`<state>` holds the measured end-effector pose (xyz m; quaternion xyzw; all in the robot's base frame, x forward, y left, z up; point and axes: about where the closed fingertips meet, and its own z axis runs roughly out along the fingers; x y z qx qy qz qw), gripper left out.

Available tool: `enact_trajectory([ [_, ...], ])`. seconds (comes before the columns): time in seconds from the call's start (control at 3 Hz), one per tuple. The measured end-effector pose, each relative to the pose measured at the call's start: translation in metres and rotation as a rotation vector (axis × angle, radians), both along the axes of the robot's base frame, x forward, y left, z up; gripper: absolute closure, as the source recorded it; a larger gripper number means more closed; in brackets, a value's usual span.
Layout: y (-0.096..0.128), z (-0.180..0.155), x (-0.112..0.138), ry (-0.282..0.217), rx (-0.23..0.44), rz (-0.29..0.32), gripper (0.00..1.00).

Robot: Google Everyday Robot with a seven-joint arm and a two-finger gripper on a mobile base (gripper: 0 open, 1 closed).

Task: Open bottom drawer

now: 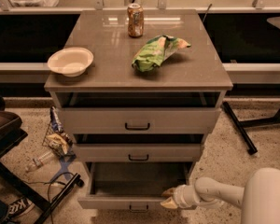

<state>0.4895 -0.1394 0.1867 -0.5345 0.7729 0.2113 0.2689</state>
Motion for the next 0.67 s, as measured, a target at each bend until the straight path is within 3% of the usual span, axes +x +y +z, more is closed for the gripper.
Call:
enact_trajectory([
  [0.33,0.0007,-0.0003,-0.0004,0.001,0.001,0.001,0.28],
  [0.67,0.0012,0.0005,-0.0007,0.001,0.001,0.001,0.05],
])
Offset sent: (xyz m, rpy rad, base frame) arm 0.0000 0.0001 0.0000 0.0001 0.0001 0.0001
